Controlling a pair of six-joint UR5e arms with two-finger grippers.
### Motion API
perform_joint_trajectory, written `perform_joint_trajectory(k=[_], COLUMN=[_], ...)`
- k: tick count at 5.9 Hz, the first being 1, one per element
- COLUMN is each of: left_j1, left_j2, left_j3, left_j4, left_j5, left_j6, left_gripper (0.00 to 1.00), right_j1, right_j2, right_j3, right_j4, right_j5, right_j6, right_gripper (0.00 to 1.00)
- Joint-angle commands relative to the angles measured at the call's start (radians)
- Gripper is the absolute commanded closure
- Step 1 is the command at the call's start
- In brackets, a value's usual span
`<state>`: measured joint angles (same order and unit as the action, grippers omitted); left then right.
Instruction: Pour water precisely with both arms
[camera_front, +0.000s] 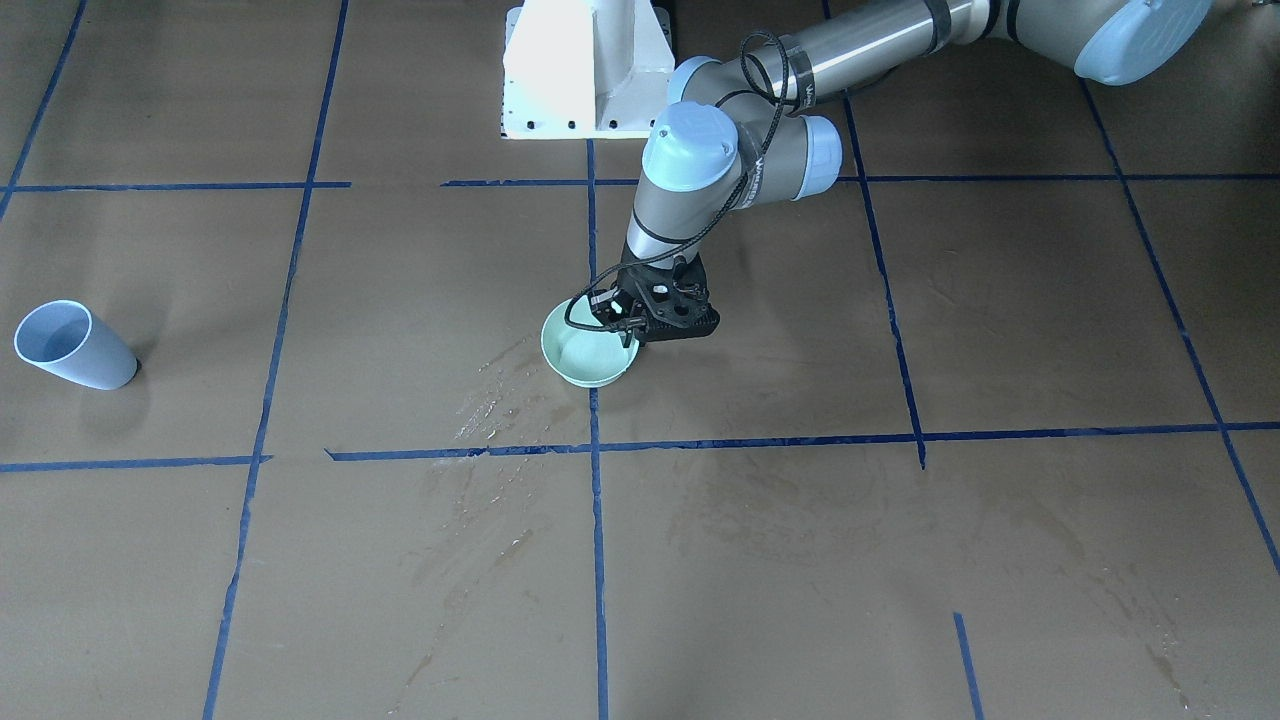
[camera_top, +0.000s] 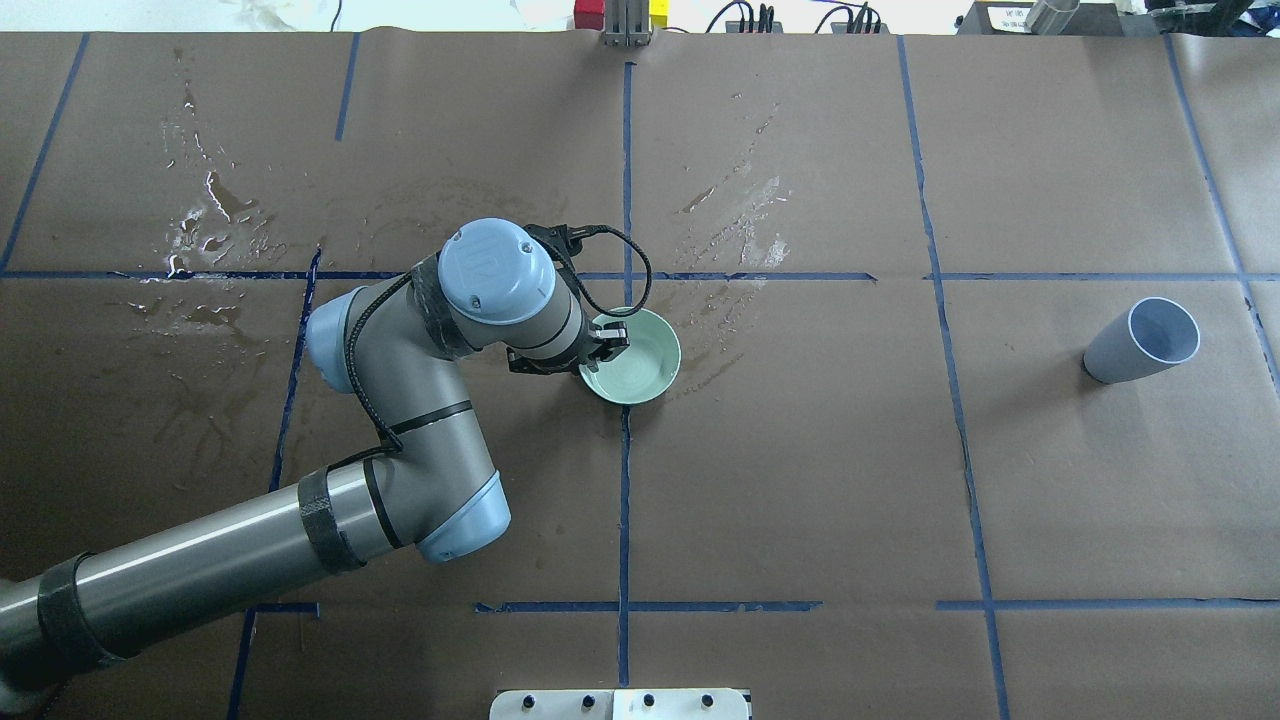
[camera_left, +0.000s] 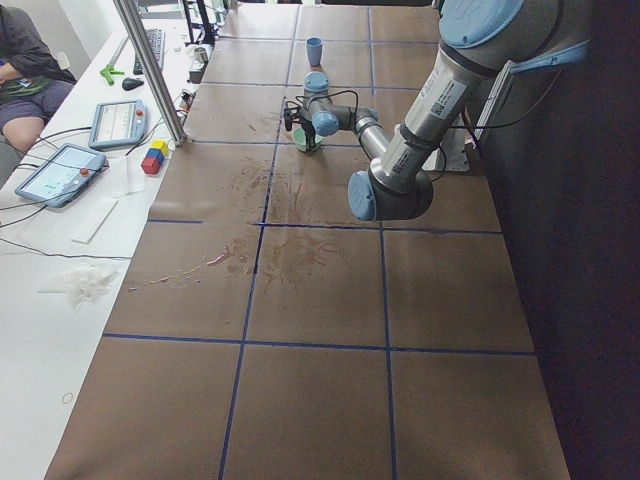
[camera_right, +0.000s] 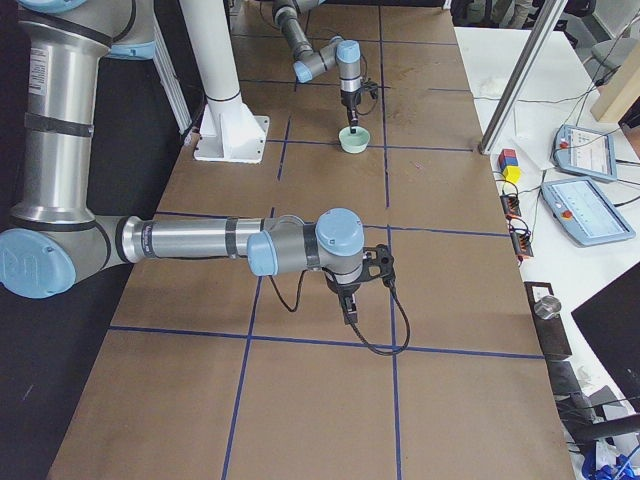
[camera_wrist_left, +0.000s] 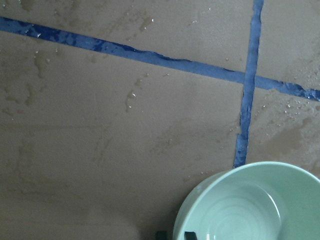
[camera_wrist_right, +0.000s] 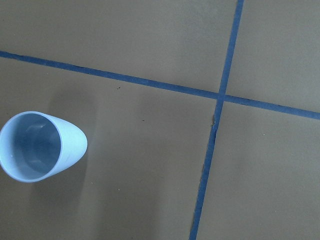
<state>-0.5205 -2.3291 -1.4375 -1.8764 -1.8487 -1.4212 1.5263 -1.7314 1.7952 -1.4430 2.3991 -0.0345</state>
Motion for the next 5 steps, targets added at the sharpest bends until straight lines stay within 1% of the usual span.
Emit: perform_joint_trajectory(k=[1, 2, 3, 4, 5], left_j1=[-0.047, -0.112, -0.181, -0.253, -0.332], left_j2=[0.031, 0.112, 0.240, 0.339, 0.461], left_j3=[-0.079, -0.239, -0.421, -0.540, -0.604], left_j4=[0.079, 0.226, 0.326, 0.401, 0.416], left_j5=[-0.036, -0.103, -0.159, -0.200, -0.216], left_j6=[0.084, 0.214, 0.352, 0.507, 0.666], left_gripper=[0.00, 0.00, 0.00, 0.00, 0.00], right_j1=[0.000, 0.000, -0.002, -0.006, -0.040], right_j2=[0.003, 0.006, 0.009, 0.024, 0.027], right_j3=[0.004, 0.006, 0.015, 0.029, 0.070], right_j4=[0.001, 0.000, 0.000, 0.000, -0.003], right_j5=[0.000, 0.000, 0.006, 0.009, 0.008], right_j6=[0.001, 0.001, 0.001, 0.005, 0.056], right_gripper=[0.00, 0.00, 0.00, 0.00, 0.00])
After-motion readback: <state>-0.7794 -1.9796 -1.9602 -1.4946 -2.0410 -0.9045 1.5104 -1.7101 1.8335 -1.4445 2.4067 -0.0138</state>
